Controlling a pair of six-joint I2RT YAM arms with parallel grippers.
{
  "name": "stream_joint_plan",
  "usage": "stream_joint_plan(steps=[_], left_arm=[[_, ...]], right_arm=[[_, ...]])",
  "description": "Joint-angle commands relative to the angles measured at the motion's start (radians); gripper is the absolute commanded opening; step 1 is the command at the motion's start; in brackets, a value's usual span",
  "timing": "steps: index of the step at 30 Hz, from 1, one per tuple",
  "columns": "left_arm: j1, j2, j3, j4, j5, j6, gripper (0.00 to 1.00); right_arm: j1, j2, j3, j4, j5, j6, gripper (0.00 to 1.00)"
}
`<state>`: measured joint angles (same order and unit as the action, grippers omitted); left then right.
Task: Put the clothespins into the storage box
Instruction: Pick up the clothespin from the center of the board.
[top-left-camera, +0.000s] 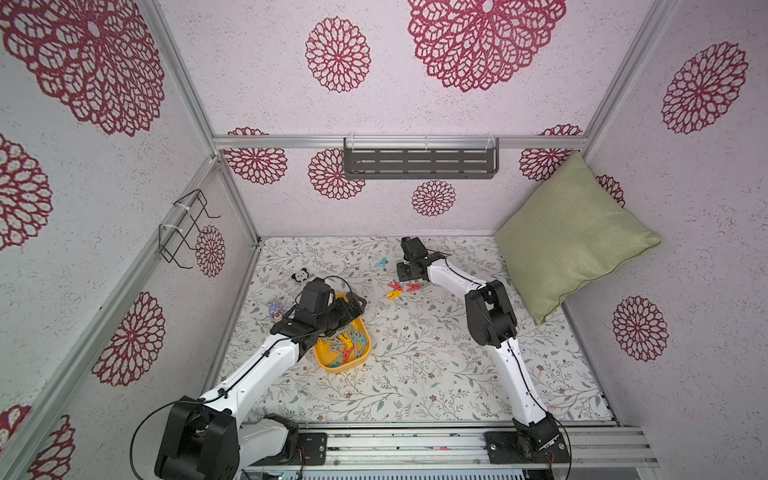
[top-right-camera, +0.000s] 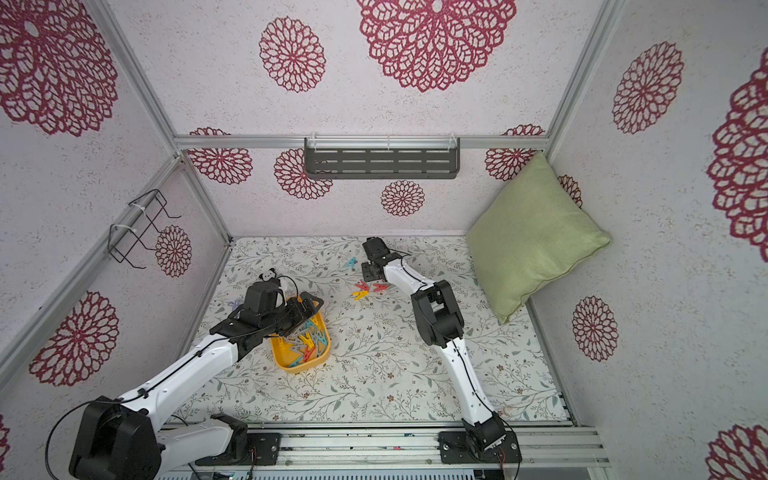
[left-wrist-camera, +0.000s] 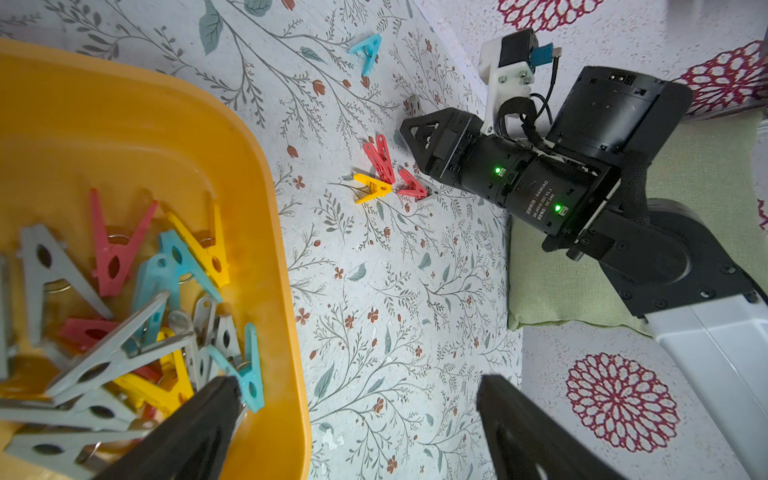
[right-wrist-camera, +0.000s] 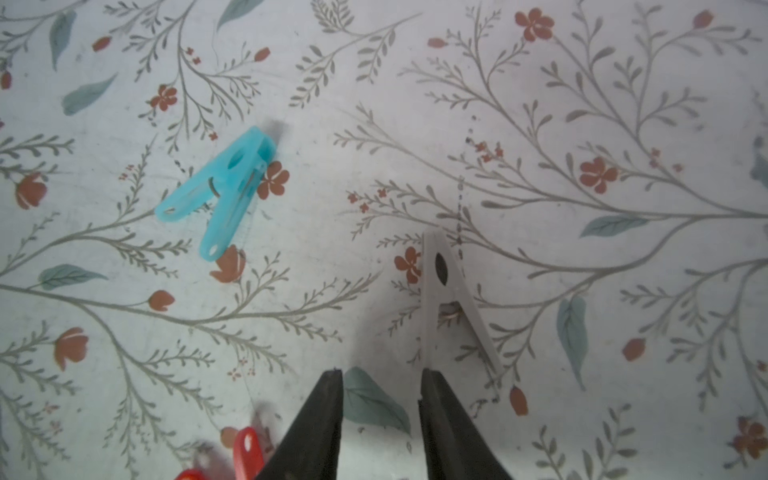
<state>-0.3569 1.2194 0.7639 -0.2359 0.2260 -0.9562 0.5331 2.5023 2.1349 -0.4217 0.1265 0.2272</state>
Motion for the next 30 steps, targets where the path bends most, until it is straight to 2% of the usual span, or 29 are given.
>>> stream_joint_plan(steps=[1, 10, 22, 26, 30], left_arm=[[-0.011, 0.011, 0.011, 0.030, -0.002, -0.001, 0.97], [-0.015, 0.036, 0.012, 0.044, 0.001, -0.003, 0.97], [-0.019, 0.060, 0.011, 0.051, 0.005, -0.002, 0.97], [-0.019, 0.066, 0.011, 0.052, 0.004, -0.002, 0.97], [-0.017, 0.064, 0.006, 0.053, 0.004, -0.004, 0.97]], right_arm=[[-0.009, 0.016, 0.055, -0.047, 0.035, -0.015, 0.37], [-0.011, -0.013, -0.001, -0.012, 0.045, -0.009, 0.35], [-0.029, 0.094, 0.133, -0.057, 0.026, -0.003, 0.34], [-0.031, 0.138, 0.193, -0.082, 0.025, -0.001, 0.29], [-0.035, 0.147, 0.198, -0.078, 0.025, 0.010, 0.15]])
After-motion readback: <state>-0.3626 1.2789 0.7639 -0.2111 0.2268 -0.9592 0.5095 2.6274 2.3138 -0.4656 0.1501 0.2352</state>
